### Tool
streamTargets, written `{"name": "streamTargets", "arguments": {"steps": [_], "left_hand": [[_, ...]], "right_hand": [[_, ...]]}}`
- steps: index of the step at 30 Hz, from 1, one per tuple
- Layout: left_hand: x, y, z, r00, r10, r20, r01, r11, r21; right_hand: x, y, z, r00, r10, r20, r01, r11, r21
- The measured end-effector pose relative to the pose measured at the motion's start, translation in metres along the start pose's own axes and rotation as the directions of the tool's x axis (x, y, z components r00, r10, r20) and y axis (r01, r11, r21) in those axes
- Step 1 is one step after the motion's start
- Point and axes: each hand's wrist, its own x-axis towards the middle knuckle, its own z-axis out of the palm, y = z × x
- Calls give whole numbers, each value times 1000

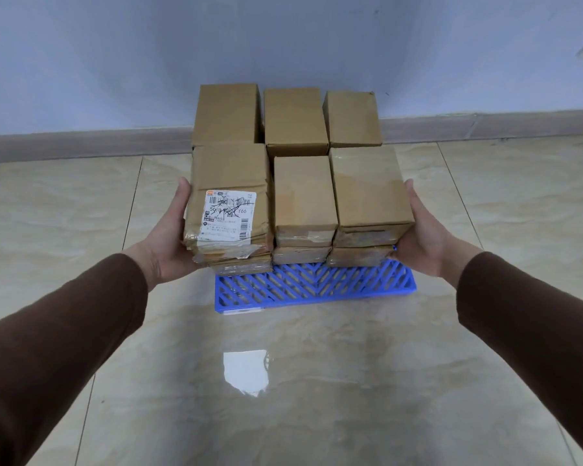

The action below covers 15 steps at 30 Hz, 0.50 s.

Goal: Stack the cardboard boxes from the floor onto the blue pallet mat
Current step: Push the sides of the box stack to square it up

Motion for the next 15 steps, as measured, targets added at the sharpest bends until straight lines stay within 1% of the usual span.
{"name": "streamTargets", "arguments": {"steps": [3,7,9,12,15], "left_hand": [[3,-1,-2,1000,-6,3,6,1000,14],[9,2,-16,1000,-3,-26,6,996,94],[16,12,-31,999,15,-31,-11,993,115],[29,43,-38,989,93,-116,-74,985,159],[46,79,-32,957,206,-203,-144,948,283]], "right_hand": [[5,2,-4,999,-2,-33,2,1000,-18],[11,-2,-17,999,-10,-42,8,999,-49],[19,-13,-30,995,-1,-97,-8,995,-97],[36,-44,-43,981,-43,-189,1,976,-218],[56,-81,-41,967,-138,-215,60,941,-332]]}}
